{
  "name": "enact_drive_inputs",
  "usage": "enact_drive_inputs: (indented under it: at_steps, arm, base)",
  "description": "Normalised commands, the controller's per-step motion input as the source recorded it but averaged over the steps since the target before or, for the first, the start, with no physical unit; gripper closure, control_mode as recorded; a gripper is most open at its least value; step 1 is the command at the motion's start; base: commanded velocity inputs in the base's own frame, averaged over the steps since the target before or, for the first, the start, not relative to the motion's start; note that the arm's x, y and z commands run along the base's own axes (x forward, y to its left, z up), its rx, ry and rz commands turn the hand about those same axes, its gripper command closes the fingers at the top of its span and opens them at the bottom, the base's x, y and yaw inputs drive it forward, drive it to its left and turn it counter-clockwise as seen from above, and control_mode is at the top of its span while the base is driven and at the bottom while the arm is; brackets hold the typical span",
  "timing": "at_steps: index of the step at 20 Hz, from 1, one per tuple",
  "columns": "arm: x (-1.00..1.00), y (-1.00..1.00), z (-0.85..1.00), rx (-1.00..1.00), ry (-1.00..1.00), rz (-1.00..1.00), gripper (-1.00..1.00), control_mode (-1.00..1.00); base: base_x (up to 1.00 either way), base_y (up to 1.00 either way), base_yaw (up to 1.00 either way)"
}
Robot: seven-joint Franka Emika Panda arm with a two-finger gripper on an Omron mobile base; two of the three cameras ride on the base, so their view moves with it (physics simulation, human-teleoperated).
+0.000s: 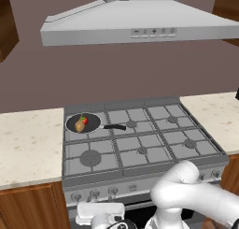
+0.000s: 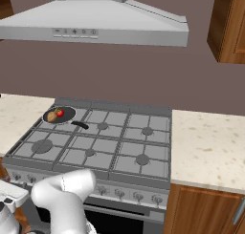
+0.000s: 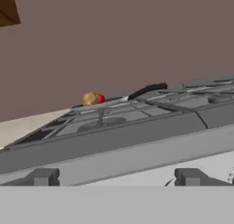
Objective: Place the pan on the rear left burner on the stove. Then place the tomato and the onion in the pan and turn on the rear left burner.
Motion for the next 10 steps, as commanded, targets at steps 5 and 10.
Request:
enact_drive_inputs:
  at_steps: [5, 10]
  arm:
    - [-0.08, 0.0, -0.14, 0.0, -0.18, -0.06, -1.0, -1.0]
    - [0.0, -0.01, -0.18, 0.0, 0.0, -0.05, -1.0, -1.0]
  base:
    - [0.0, 0.0, 0.0]
    - [0.0, 0.0, 0.0]
